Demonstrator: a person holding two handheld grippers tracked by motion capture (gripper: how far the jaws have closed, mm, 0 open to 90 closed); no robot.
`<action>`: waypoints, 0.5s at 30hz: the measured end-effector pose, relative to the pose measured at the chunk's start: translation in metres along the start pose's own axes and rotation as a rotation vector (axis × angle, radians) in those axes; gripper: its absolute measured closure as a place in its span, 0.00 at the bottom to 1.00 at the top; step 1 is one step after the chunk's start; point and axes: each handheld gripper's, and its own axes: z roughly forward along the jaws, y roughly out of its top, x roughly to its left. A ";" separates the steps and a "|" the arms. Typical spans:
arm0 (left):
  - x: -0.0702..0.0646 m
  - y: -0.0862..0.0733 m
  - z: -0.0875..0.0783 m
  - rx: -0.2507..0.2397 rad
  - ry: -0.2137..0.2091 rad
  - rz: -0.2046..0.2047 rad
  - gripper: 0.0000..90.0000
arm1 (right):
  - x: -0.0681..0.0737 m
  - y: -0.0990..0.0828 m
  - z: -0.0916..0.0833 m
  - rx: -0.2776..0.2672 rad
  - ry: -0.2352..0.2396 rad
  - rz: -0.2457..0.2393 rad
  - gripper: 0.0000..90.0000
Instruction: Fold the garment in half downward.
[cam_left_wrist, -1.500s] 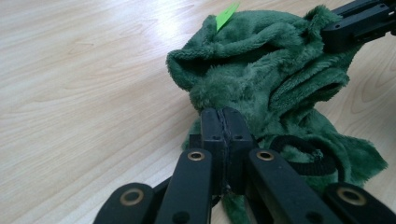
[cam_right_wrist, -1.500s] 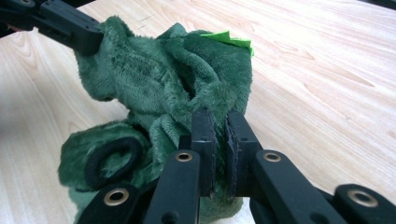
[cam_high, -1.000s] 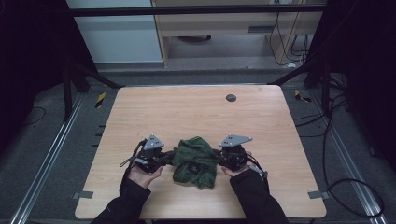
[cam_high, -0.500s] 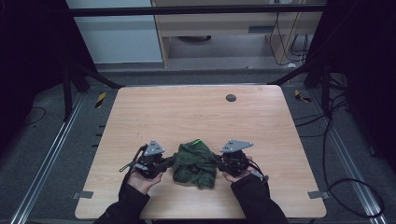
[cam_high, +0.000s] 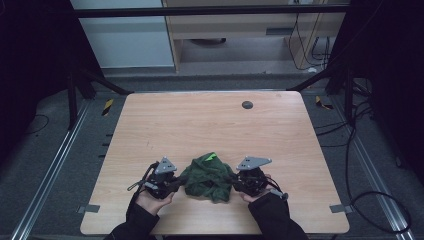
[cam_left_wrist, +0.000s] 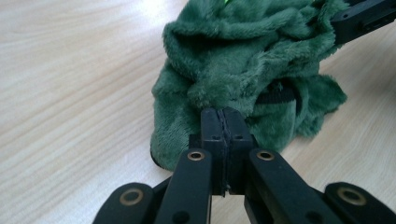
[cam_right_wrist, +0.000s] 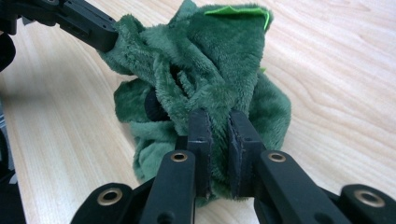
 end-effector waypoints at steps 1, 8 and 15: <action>0.000 -0.001 0.000 0.004 -0.001 0.001 0.99 | 0.001 -0.001 0.000 0.002 0.002 0.000 0.89; -0.004 -0.008 0.003 0.028 -0.016 -0.001 0.99 | 0.005 -0.009 0.001 0.025 0.019 0.013 0.89; -0.005 -0.011 0.007 0.050 -0.021 0.002 0.99 | 0.007 -0.016 0.004 0.043 0.030 0.023 0.88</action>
